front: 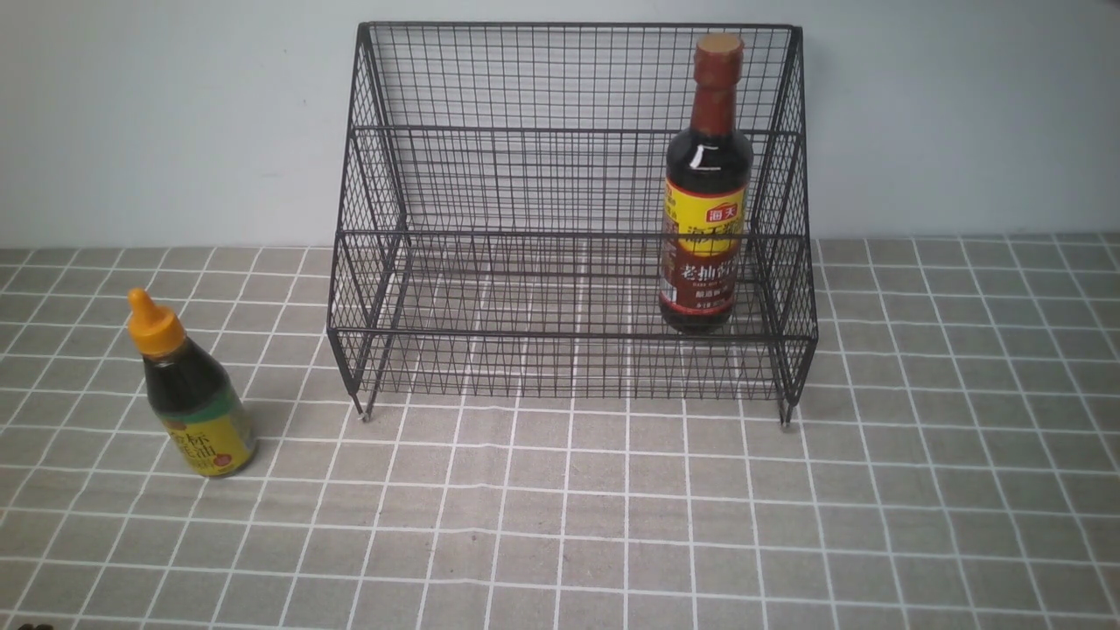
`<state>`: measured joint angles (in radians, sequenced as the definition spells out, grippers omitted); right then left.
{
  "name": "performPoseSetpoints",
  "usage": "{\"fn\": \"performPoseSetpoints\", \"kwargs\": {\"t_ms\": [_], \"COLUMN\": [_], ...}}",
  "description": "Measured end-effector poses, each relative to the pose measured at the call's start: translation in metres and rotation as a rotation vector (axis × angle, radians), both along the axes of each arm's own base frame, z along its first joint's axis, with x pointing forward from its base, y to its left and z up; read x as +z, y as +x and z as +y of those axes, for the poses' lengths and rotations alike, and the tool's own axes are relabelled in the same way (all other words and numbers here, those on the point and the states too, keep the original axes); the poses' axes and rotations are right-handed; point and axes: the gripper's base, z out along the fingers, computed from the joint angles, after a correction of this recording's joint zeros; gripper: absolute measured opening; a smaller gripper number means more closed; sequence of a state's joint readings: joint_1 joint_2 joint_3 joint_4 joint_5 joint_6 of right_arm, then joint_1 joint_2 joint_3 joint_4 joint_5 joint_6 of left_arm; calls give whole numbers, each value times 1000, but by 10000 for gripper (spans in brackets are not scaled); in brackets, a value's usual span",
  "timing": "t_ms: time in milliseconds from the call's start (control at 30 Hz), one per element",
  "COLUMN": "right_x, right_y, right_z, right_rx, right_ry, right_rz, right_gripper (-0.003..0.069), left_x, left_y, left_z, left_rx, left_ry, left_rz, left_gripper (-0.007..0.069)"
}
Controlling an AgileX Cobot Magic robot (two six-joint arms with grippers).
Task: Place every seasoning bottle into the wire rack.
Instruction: Use the left arm to grab the condiment bottle closest to it
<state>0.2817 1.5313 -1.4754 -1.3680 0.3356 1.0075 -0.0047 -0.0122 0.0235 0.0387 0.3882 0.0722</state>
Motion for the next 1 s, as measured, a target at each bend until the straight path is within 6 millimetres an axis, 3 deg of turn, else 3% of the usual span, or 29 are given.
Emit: {"fn": "performPoseSetpoints", "kwargs": {"t_ms": [133, 267, 367, 500, 667, 767, 867, 1000], "right_x": [7, -16, -37, -40, 2, 26, 27, 13], "right_y": [-13, -29, -39, -47, -79, -117, -148, -172], "right_z": [-21, -35, -25, -3, 11, 6, -3, -15], "right_rx": [-188, -333, -245, -24, 248, 354, 390, 367], "right_ry": [-9, -28, 39, 178, 346, 441, 520, 561], "right_rz": [54, 385, 647, 733, 550, 354, 209, 92], "right_gripper": [-4, -12, -12, -13, -13, -13, -13, -13], "left_x": [0, 0, 0, 0, 0, 0, 0, 0], "left_y": [0, 0, 0, 0, 0, 0, 0, 0], "left_z": [0, 0, 0, 0, 0, 0, 0, 0], "left_rx": [0, 0, 0, 0, 0, 0, 0, 0], "left_ry": [0, 0, 0, 0, 0, 0, 0, 0], "left_rz": [0, 0, 0, 0, 0, 0, 0, 0], "left_gripper": [-7, -7, -7, -7, -7, -7, -7, -7]}}
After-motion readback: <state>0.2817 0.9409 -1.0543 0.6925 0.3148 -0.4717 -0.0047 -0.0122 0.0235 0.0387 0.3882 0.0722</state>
